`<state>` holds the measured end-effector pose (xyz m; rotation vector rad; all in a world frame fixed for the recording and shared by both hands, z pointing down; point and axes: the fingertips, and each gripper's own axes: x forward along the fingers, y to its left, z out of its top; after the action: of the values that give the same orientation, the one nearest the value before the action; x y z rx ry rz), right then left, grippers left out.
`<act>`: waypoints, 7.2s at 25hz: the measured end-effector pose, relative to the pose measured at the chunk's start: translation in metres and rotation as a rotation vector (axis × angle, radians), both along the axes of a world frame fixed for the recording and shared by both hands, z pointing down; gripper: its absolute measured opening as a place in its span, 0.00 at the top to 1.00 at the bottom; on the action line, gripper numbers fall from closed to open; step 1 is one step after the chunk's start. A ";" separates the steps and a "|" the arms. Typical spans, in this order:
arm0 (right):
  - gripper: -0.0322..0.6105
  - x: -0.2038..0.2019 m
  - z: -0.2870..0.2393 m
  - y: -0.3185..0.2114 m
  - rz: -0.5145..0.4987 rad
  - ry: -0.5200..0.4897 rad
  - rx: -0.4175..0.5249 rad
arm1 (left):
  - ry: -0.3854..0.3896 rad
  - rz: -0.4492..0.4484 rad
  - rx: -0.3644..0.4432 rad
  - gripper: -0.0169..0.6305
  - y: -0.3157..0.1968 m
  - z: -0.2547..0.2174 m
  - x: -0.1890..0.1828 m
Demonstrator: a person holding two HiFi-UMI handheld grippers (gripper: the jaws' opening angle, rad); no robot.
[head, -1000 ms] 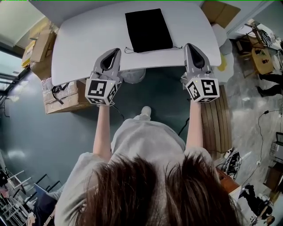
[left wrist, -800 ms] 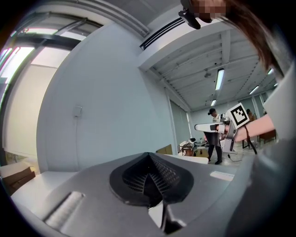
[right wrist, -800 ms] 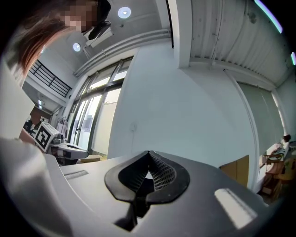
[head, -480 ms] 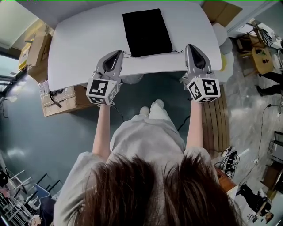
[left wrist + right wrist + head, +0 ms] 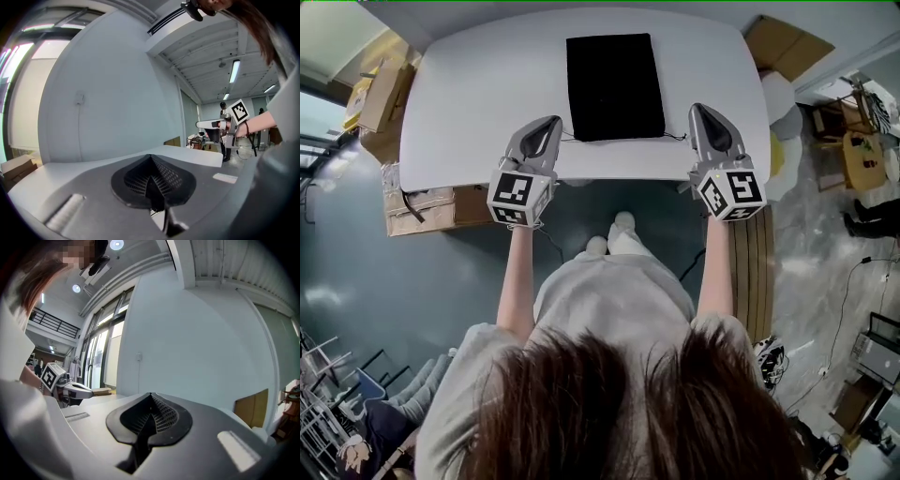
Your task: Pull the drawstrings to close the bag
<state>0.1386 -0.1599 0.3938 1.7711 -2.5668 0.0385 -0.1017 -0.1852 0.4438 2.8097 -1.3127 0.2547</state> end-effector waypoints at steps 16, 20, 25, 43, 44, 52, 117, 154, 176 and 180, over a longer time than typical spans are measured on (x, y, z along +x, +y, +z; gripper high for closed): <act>0.93 0.016 0.021 -0.068 -0.153 0.029 -0.058 | -0.070 -0.067 -0.101 0.98 -0.043 0.018 0.003; 0.93 0.011 0.031 -0.070 -0.190 0.075 -0.094 | -0.144 -0.059 -0.146 0.98 -0.045 0.029 -0.014; 0.93 0.011 0.044 -0.078 -0.192 0.117 -0.140 | -0.223 -0.028 -0.211 0.98 -0.049 0.052 -0.019; 0.93 0.011 0.147 -0.059 -0.321 0.332 -0.476 | -0.450 0.232 -0.355 0.98 -0.039 0.130 -0.003; 0.93 0.012 0.152 -0.057 -0.327 0.341 -0.493 | -0.457 0.238 -0.363 0.98 -0.037 0.134 -0.003; 0.89 0.015 0.174 -0.048 -0.373 0.352 -0.589 | -0.505 0.292 -0.395 0.92 -0.032 0.148 0.003; 0.93 0.008 0.245 -0.023 -0.590 0.861 -0.995 | -0.753 0.479 -0.743 0.97 -0.006 0.209 0.006; 0.93 0.016 0.181 -0.048 -0.451 0.665 -0.775 | -0.588 0.280 -0.552 0.97 -0.031 0.150 0.006; 0.93 0.017 0.133 -0.073 -0.402 0.647 -0.666 | -0.536 0.193 -0.395 0.97 -0.065 0.089 0.002; 0.93 0.018 0.120 -0.080 -0.391 0.640 -0.636 | -0.528 0.176 -0.373 0.97 -0.071 0.080 0.002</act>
<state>0.1562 -0.2395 0.5140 0.8606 -2.0495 0.2126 -0.0994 -0.2558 0.5234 2.6142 -0.9338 1.1776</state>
